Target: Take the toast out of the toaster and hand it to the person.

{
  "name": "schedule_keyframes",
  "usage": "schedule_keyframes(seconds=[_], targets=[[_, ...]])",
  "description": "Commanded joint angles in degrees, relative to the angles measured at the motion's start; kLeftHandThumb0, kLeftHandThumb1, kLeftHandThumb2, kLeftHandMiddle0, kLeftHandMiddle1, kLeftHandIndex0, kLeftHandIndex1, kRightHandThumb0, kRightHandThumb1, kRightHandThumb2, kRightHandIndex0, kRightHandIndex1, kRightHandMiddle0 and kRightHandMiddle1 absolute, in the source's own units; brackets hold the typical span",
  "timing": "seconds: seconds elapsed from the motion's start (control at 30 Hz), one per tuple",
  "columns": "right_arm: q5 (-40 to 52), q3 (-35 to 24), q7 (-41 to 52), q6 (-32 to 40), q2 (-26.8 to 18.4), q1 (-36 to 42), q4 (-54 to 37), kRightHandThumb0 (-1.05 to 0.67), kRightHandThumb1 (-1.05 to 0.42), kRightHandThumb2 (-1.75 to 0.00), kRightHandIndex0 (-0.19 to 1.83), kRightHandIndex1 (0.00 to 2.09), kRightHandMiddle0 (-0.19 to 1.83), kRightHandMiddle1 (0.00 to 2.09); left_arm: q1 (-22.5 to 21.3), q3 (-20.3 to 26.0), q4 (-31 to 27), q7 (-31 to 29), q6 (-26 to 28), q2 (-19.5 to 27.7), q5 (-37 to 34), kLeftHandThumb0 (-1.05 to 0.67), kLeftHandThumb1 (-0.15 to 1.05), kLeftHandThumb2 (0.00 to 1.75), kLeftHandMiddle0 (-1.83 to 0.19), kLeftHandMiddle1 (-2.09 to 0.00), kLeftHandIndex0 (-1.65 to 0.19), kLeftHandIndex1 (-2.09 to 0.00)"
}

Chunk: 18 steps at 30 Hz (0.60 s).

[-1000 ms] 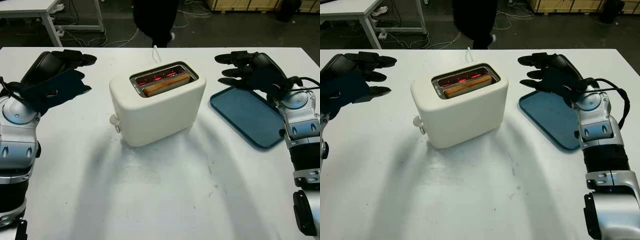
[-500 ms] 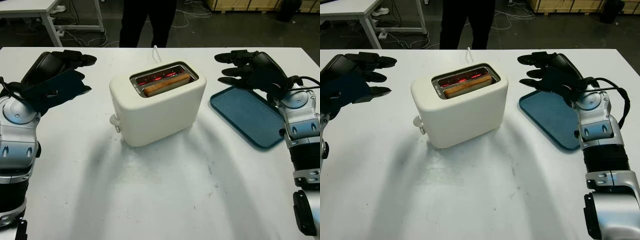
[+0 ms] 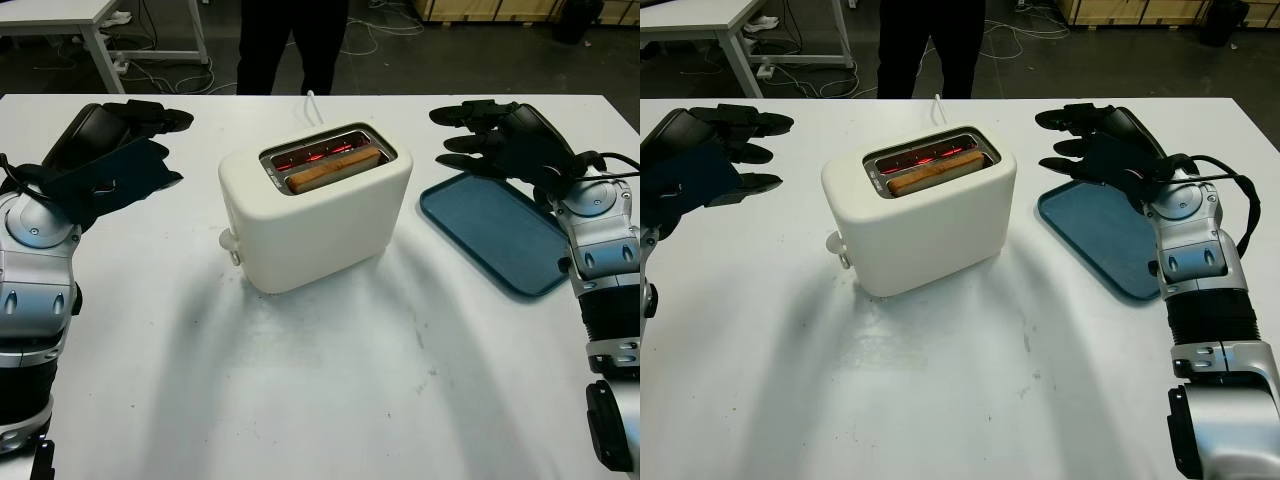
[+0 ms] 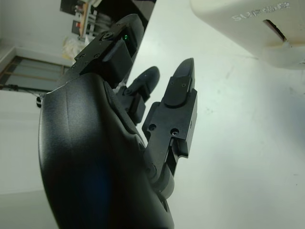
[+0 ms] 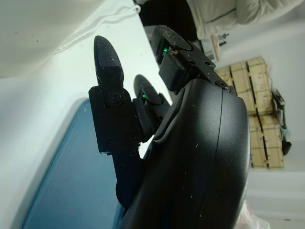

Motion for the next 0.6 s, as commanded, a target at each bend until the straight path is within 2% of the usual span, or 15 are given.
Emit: schedule_keyframes(seconds=[0.0,0.57], targets=[[0.42,-0.09,0.05,0.41,0.38,-0.3,-0.33,-0.44,-0.92,-0.09,0.7,0.0,0.59,0.0,0.08,0.14,-0.34,0.51,0.27,-0.08,0.06,-0.01,0.92,0.14,-0.48,-0.52,-0.63,0.0],[0.26,0.02,-0.17,1.23,0.53,-0.31,-0.86,-0.43,-0.92,-0.09,0.7,0.01,0.59,0.0,0.38,0.36,-0.36,0.53,-0.25,0.0,-0.1,0.0,0.92,0.14,-0.47,-0.54,-0.63,-0.01]])
